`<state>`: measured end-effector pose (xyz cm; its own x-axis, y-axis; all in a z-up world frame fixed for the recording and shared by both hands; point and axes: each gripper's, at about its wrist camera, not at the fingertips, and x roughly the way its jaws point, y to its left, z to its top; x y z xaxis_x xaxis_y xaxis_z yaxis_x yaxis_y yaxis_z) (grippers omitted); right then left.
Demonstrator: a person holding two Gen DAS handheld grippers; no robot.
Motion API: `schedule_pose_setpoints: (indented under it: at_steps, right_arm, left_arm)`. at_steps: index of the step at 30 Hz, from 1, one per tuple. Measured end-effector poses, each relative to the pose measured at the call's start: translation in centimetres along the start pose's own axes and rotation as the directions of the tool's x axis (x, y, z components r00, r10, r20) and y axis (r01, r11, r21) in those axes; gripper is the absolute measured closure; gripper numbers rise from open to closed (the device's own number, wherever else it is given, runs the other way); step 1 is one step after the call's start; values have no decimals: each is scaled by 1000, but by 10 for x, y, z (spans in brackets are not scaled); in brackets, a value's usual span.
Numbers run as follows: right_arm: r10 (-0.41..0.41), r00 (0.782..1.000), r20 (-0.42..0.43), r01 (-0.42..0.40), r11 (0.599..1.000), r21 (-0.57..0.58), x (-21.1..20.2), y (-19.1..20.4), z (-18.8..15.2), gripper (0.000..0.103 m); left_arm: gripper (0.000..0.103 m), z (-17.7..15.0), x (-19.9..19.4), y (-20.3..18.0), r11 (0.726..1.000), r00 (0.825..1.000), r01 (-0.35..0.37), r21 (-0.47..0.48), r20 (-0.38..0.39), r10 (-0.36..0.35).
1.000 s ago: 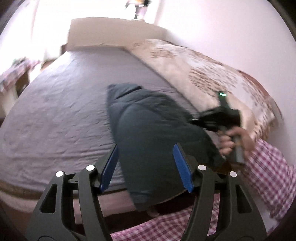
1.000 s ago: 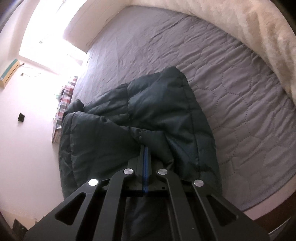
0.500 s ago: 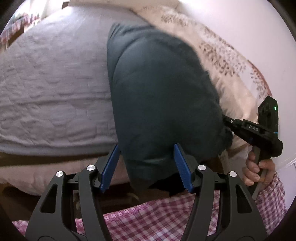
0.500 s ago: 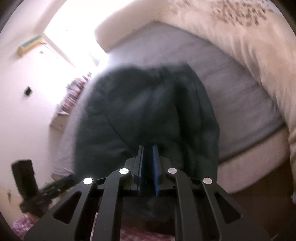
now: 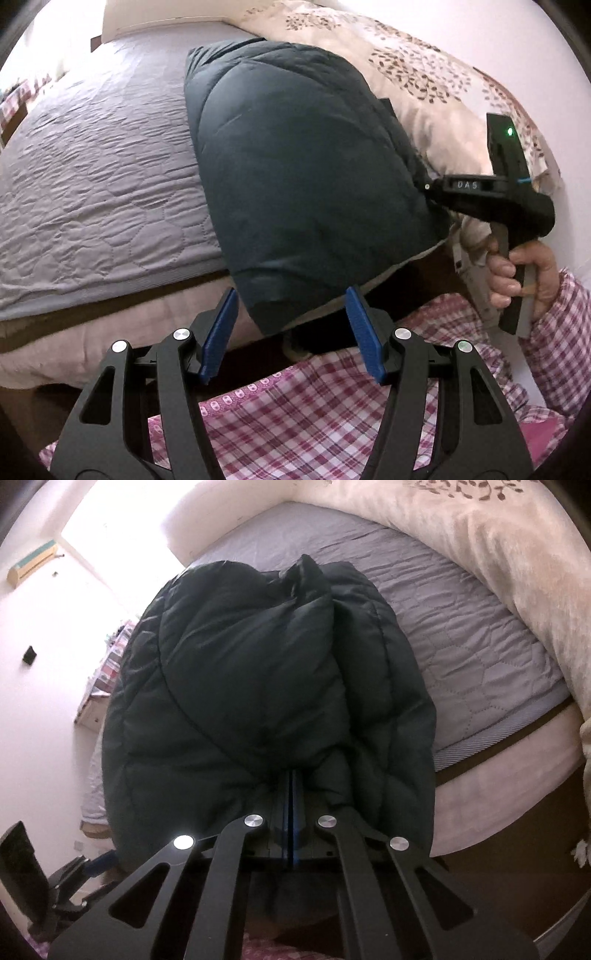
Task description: Fold large clothes
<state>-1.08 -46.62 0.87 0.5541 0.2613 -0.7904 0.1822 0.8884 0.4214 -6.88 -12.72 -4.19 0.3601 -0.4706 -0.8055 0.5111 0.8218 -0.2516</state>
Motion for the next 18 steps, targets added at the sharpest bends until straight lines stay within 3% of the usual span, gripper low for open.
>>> schedule_pose_setpoints:
  at_steps: [9, 18]
  right_arm:
    - [42, 999, -1, -42, 999, 31, 4, -11, -1, 103]
    - [29, 1000, 6, -30, 999, 35, 4, -8, -2, 103]
  left_arm:
    - [43, 1, 8, 5, 999, 999, -46, -25, -28, 46]
    - [43, -3, 2, 9, 998, 998, -60, -32, -22, 59]
